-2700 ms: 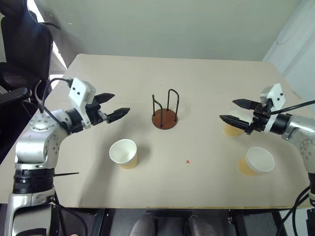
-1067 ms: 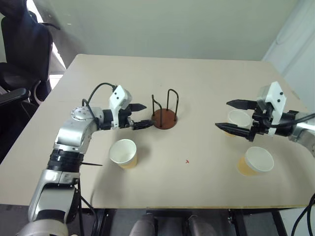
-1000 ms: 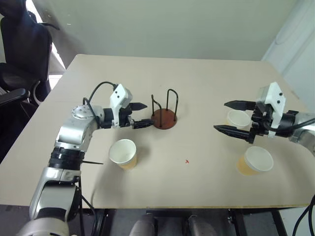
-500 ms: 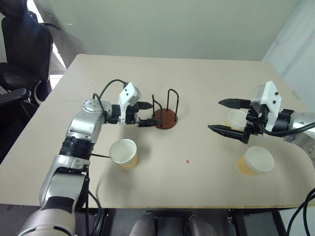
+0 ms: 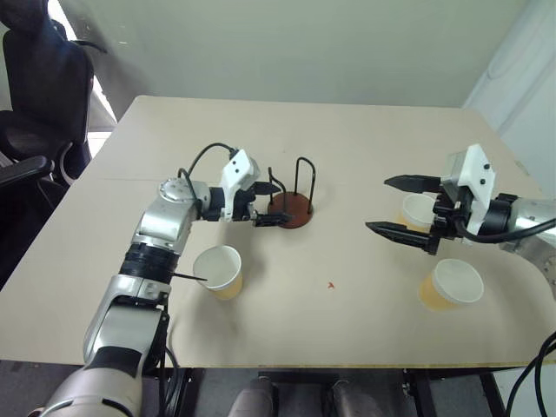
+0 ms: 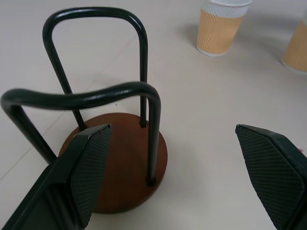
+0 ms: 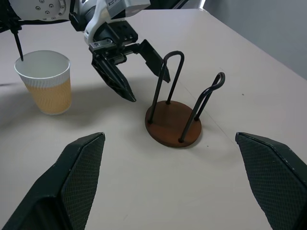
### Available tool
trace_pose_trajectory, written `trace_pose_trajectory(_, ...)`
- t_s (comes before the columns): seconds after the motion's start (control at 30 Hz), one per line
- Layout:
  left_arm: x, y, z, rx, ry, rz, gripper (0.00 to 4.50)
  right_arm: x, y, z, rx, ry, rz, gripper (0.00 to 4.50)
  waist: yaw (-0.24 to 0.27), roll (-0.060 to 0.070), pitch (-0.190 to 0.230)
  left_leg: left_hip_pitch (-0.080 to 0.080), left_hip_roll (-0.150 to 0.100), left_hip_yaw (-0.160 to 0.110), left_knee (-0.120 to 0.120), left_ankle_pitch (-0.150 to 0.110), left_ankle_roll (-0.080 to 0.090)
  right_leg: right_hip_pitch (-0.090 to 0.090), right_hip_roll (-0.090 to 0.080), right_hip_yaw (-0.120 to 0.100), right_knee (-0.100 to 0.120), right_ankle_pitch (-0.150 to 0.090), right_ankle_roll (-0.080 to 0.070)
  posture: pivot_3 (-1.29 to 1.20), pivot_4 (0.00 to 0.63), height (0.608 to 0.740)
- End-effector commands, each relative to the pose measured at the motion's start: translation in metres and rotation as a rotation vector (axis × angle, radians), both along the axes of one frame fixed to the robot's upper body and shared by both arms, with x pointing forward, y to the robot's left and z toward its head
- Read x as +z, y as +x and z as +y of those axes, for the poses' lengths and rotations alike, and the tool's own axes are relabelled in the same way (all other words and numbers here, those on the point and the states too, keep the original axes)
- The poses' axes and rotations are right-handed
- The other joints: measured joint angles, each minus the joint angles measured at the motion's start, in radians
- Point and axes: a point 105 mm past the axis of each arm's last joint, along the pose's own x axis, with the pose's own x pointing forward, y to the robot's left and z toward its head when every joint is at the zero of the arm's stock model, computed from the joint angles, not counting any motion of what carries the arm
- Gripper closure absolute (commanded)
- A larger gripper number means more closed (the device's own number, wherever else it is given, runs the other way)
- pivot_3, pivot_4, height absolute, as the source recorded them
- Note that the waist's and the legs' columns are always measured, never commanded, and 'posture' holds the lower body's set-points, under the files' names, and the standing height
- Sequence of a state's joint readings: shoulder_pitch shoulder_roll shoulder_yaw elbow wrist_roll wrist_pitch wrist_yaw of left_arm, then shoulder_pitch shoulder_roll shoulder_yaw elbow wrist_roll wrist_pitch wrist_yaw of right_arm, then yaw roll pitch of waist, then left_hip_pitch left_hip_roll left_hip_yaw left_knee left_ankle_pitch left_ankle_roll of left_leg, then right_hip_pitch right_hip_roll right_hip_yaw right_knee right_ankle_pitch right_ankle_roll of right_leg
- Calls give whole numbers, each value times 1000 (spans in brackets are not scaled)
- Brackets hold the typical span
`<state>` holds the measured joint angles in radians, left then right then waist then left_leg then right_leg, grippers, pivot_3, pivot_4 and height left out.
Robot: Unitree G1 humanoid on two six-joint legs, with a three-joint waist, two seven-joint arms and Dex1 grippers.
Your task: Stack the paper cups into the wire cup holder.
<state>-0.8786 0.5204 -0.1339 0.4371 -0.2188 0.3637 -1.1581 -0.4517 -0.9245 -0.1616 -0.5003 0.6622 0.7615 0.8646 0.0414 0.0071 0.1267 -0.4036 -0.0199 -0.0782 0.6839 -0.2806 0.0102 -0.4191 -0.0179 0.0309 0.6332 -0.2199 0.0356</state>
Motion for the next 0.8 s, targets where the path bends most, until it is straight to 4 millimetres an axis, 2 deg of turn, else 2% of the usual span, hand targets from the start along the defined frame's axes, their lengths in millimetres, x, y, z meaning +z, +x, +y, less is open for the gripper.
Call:
trace_pose_trajectory(0.03, 4, 3, -4, 10, -11, -40, 59, 7, -3, 2, 12, -10, -35, 0, 1, 0, 0, 0, 0, 0, 0, 0, 0, 0, 0, 0, 0, 0, 0, 0, 150, 740)
trace_pose_trajectory(0.33, -2, 10, -12, 39, -33, -49, 59, 7, -3, 2, 9, -6, -33, 0, 2, 0, 0, 0, 0, 0, 0, 0, 0, 0, 0, 0, 0, 0, 0, 0, 150, 740)
trace_pose_trajectory(0.43, -4, 11, -16, 40, -41, -47, 916, 7, -3, 1, 6, -4, -33, 0, 1, 0, 0, 0, 0, 0, 0, 0, 0, 0, 0, 0, 0, 0, 0, 0, 150, 740)
trace_pose_trajectory(0.73, -2, 8, -11, 25, -39, -37, 4325, 7, -3, -1, -6, -1, -32, 0, 1, 0, 0, 0, 0, 0, 0, 0, 0, 0, 0, 0, 0, 0, 0, 0, 150, 740)
trace_pose_trajectory(0.8, -1, 7, -9, 24, -33, -33, 4419, 7, -3, -1, -6, 0, -30, 0, 1, 0, 0, 0, 0, 0, 0, 0, 0, 0, 0, 0, 0, 0, 0, 0, 150, 740)
